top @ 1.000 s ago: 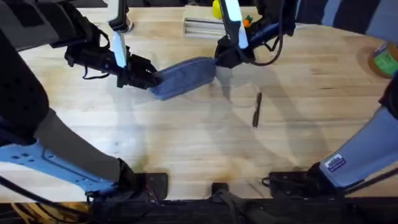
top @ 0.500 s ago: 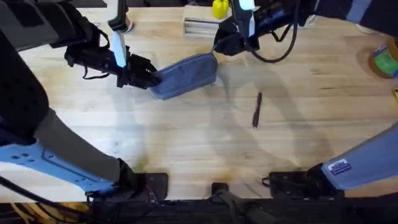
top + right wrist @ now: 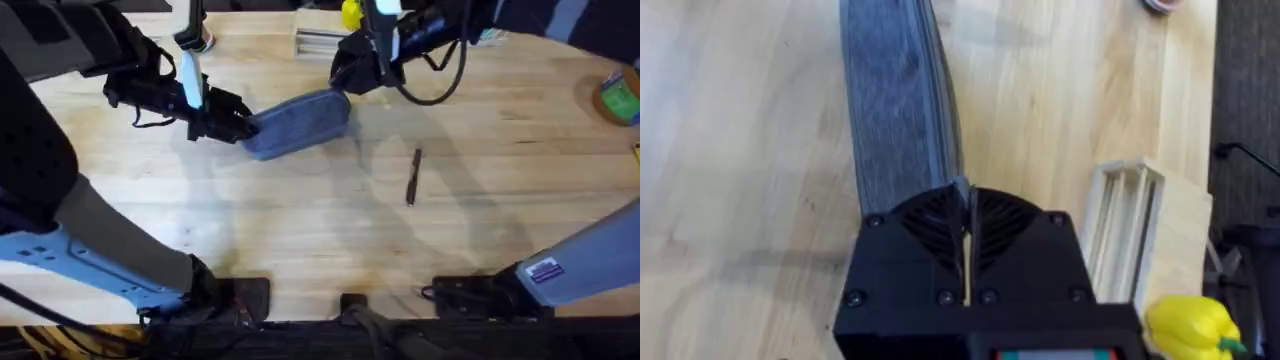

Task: Unzip the bag, pick up the pens from the table one at a time and place them inside, then zip the bag closed.

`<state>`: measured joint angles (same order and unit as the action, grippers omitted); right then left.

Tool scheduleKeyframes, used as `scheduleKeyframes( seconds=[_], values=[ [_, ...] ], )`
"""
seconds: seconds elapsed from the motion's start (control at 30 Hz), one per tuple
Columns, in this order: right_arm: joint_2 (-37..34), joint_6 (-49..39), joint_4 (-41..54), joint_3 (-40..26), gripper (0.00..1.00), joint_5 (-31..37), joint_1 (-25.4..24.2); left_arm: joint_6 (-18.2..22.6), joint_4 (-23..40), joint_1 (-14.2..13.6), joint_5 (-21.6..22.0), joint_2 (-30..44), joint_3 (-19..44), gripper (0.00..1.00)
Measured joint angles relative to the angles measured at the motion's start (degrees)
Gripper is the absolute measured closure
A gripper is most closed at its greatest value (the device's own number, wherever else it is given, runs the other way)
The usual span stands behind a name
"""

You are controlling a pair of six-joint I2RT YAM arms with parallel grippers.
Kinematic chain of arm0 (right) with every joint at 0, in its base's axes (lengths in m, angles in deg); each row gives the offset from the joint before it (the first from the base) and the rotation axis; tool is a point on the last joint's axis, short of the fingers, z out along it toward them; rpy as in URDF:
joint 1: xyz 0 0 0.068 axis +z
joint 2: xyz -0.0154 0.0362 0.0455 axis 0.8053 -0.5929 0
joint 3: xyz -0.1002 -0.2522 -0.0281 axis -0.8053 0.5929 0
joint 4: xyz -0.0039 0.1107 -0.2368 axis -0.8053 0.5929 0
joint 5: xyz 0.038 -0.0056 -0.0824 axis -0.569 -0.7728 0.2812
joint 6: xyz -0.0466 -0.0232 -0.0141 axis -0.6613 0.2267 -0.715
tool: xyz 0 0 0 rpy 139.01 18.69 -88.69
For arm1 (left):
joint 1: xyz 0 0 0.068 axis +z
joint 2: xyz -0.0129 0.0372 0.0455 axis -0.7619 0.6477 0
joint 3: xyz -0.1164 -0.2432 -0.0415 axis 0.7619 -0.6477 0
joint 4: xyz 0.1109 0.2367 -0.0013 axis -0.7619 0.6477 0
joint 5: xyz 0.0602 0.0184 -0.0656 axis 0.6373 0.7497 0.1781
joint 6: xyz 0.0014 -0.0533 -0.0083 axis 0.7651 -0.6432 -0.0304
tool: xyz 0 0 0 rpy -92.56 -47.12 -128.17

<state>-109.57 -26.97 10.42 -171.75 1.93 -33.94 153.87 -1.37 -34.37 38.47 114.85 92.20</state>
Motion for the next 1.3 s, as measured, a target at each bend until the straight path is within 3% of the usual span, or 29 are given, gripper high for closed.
scheduleKeyframes(
  seconds=[0.37,0.67,0.87,1.3],
  values=[
    [-0.59,7.31,-11.59,0.02,0.968,0.0,7.42,0.0,0.2,0.89,1.04,0.0,-0.01,0.959],
    [-7.63,17.06,-24.39,0.02,0.968,0.0,14.7,-0.02,0.17,1.01,1.62,0.0,0.0,0.959],
    [-9.33,21.02,-27.29,0.17,0.967,0.04,20.16,-0.02,0.67,1.09,1.85,0.0,0.0,0.958],
    [-9.55,22.51,-28.43,0.26,0.962,0.78,21.4,-0.02,1.09,1.38,2.17,0.01,0.0,0.958]
  ],
)
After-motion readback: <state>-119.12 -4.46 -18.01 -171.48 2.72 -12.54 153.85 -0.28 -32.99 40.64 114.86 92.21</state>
